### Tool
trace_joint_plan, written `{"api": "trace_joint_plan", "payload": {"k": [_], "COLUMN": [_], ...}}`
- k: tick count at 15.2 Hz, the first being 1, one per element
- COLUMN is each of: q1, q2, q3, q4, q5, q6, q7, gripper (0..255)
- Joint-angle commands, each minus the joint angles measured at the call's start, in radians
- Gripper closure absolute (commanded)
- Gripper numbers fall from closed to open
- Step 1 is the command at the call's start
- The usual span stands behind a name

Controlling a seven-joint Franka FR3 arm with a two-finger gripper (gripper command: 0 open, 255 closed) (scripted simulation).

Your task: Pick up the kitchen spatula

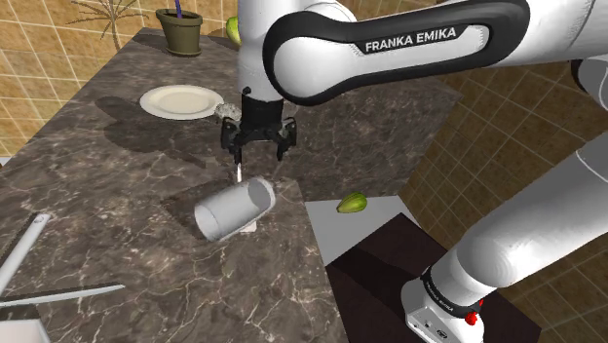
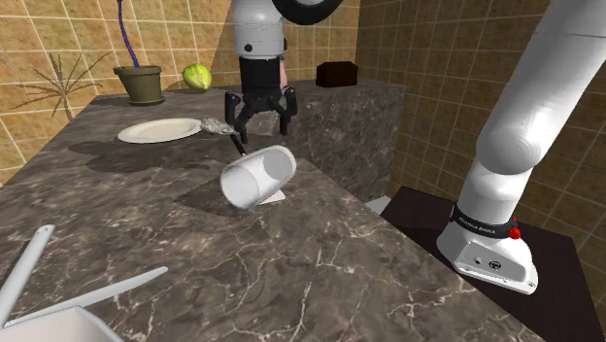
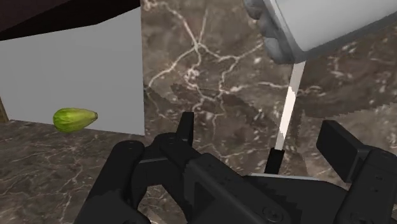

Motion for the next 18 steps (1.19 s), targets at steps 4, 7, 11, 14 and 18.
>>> {"api": "trace_joint_plan", "payload": {"k": [4, 7, 11, 14, 18], "q1": [0.020, 0.023, 0.026, 0.027, 0.027], "q2": [0.185, 0.199, 0.218, 0.220, 0.221], "q3": [0.043, 0.041, 0.039, 0.039, 0.039], "q4": [0.110, 0.081, 0.050, 0.050, 0.050], "q5": [-0.142, -0.155, -0.173, -0.175, -0.175], "q6": [0.030, 0.067, 0.111, 0.113, 0.113], "q7": [0.188, 0.198, 0.213, 0.215, 0.215], "gripper": [0, 0, 0, 255, 255]}}
